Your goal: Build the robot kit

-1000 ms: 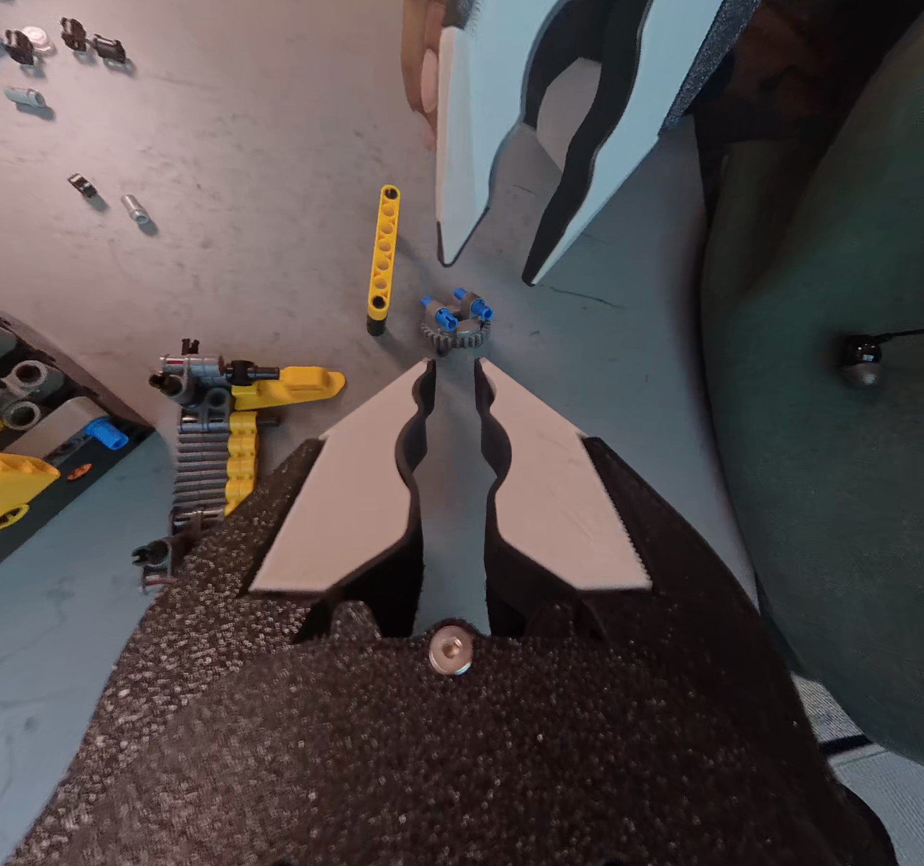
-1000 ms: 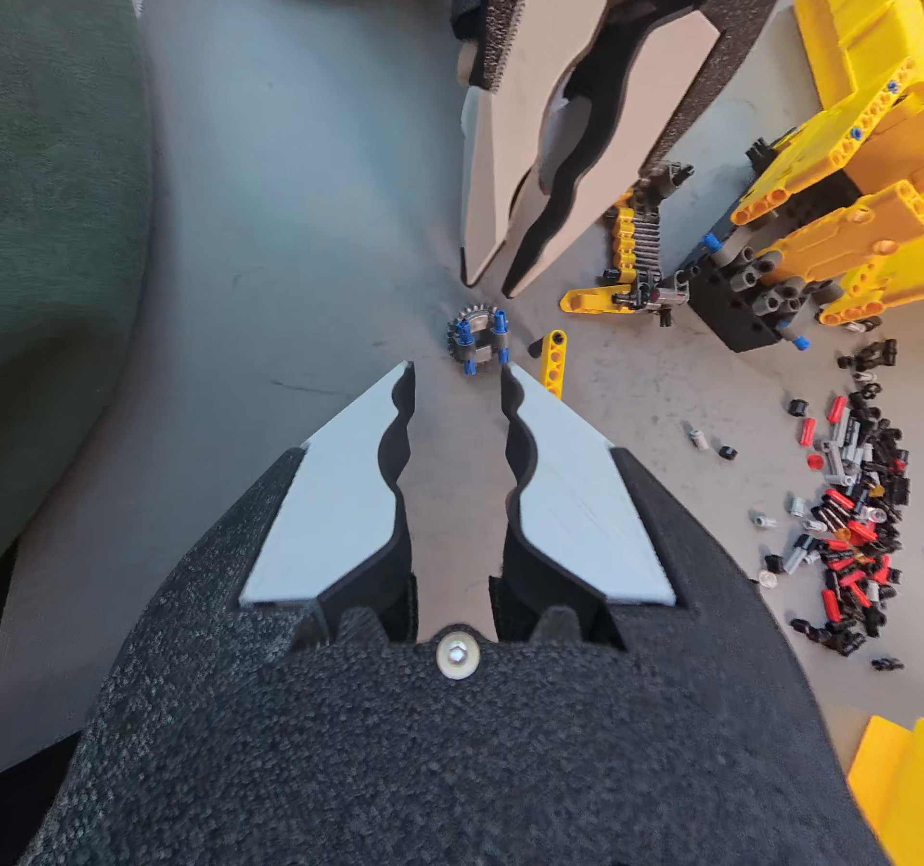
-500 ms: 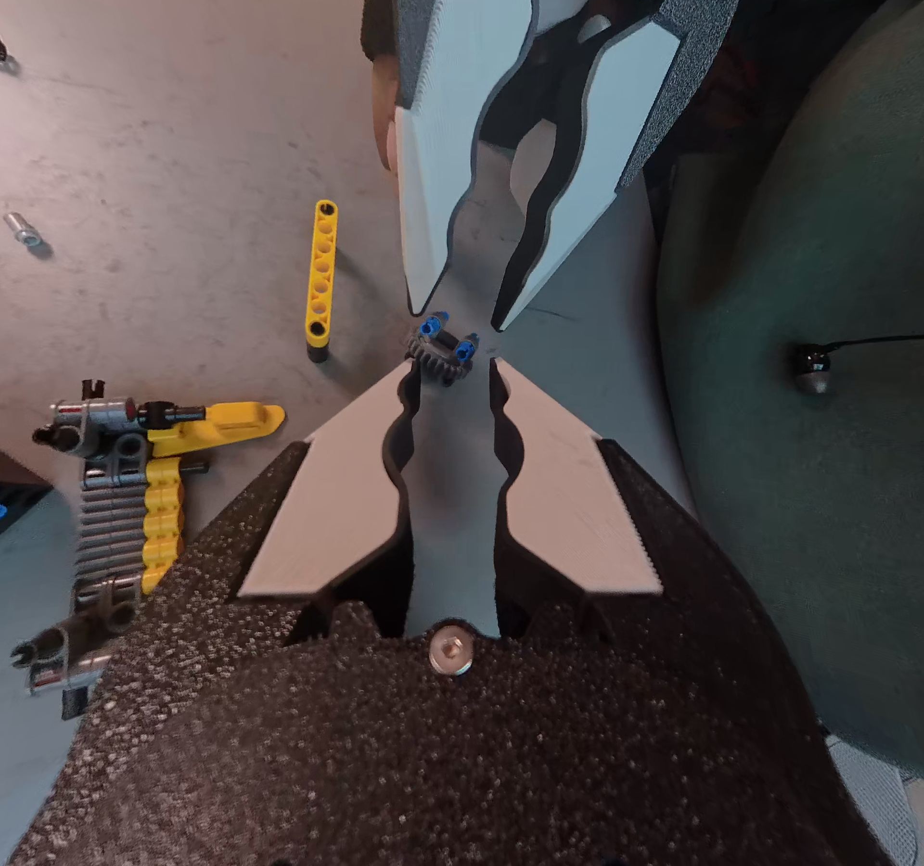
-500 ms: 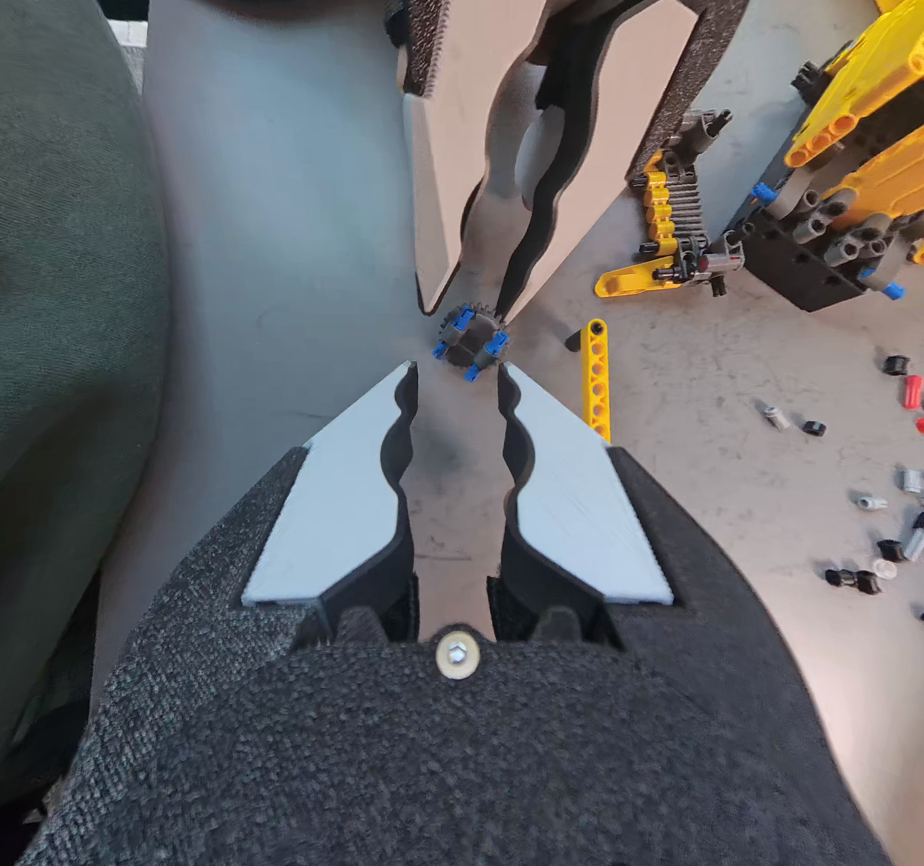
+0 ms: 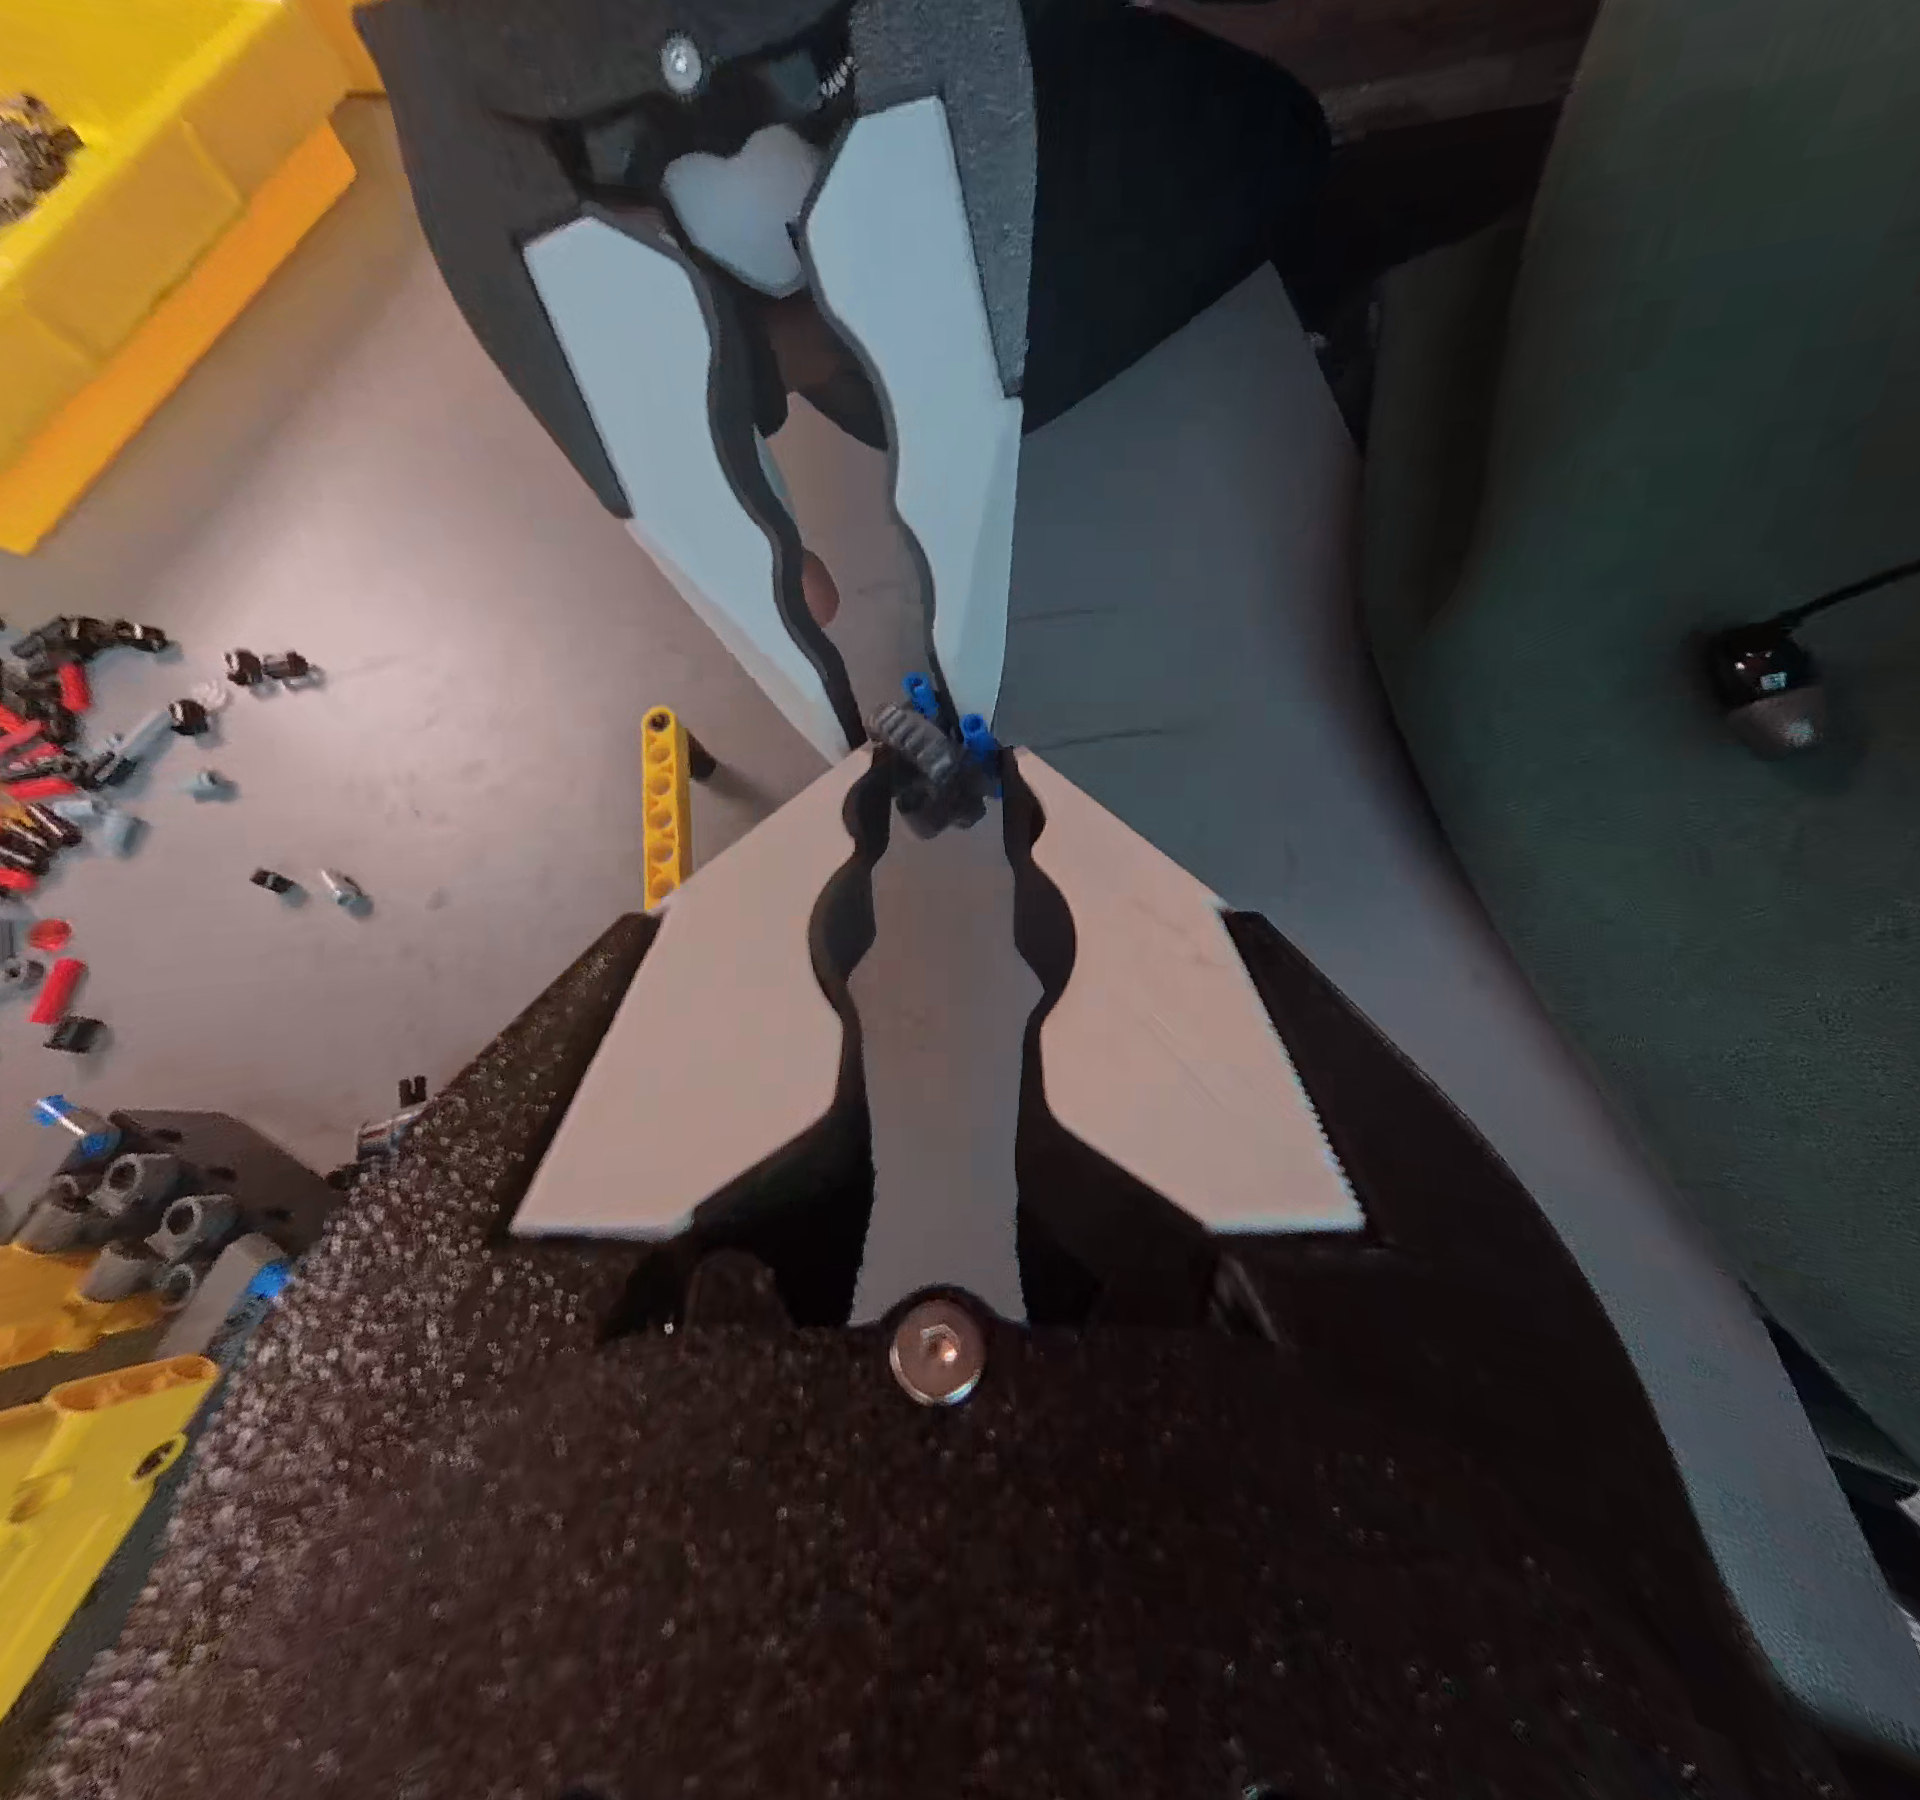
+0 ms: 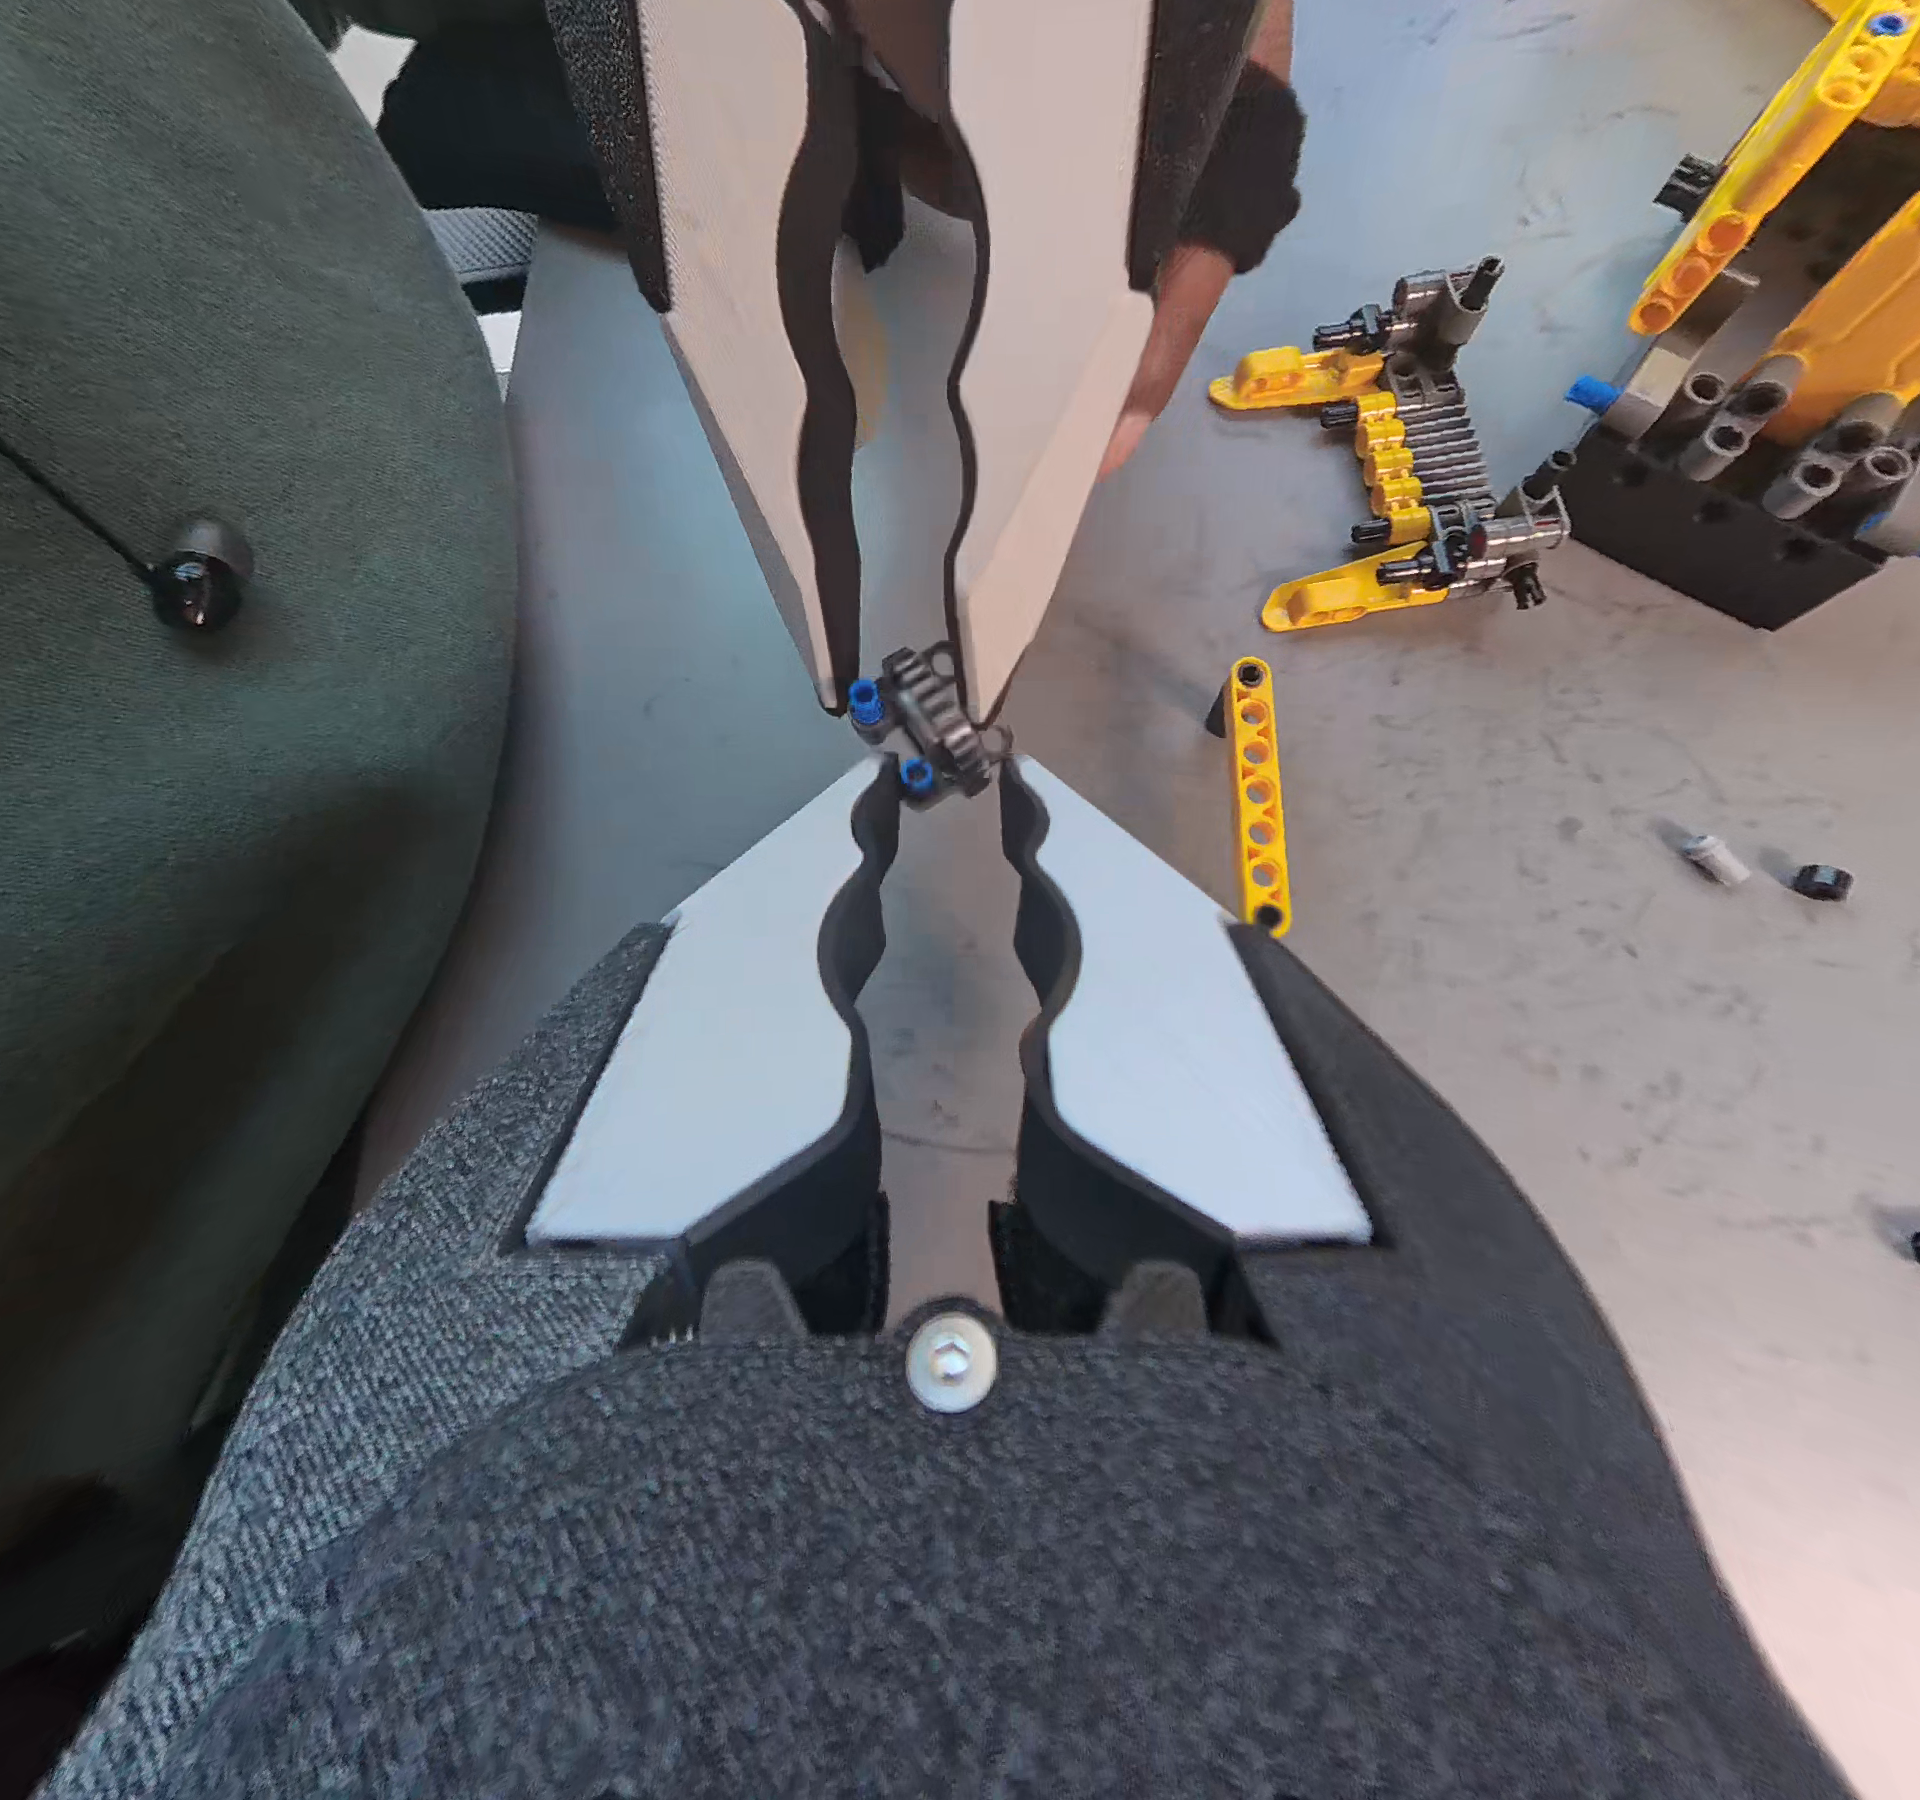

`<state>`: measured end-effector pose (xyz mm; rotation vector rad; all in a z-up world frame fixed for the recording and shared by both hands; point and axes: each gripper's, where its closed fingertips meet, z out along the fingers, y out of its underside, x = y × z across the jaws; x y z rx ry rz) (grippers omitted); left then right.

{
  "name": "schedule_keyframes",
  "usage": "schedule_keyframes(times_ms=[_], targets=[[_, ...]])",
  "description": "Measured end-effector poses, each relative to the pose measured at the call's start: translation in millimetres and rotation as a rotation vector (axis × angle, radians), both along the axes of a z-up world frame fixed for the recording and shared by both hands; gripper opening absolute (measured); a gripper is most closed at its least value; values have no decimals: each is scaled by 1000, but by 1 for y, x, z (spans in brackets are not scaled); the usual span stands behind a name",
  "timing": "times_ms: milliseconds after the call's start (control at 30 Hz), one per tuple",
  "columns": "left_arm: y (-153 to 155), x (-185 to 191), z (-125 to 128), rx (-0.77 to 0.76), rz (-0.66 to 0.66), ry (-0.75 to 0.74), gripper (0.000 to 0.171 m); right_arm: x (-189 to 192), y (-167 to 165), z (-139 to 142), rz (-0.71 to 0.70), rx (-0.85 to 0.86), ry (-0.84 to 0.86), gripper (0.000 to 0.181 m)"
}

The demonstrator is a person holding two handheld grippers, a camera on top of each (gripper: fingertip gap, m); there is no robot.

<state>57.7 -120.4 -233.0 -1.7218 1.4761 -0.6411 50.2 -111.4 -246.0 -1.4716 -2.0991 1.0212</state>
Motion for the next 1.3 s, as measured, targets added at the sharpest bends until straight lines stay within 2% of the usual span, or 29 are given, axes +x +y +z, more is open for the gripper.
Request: schedule_keyframes(times_ms=[133,233,433,533,567,667,700,867,1100,1300], targets=[[2,-1,13,46,0,-52,13,-2,1,3,15,21,43,15],[14,-6,22,40,64,-128,13,-6,14,13,-28,25,104,15],[43,-21,52,-70,196,-404,25,-22,50,53,-141,104,350,15],[59,-29,58,-49,264,-451,33,-27,56,64,-111,167,428,15],[63,-31,59,-42,278,-459,31,-29,61,65,-112,191,433,15],[69,-31,57,-37,286,-442,31,-33,67,72,-96,189,479,15],[70,-30,58,-29,282,-440,26,-35,70,73,-98,194,490,15],[80,-27,54,3,262,-384,23,-33,81,68,-120,199,514,15],[86,-20,33,19,191,-264,22,-24,88,48,-113,242,445,16],[76,-19,23,0,179,-248,22,-23,74,35,-57,165,394,20]])
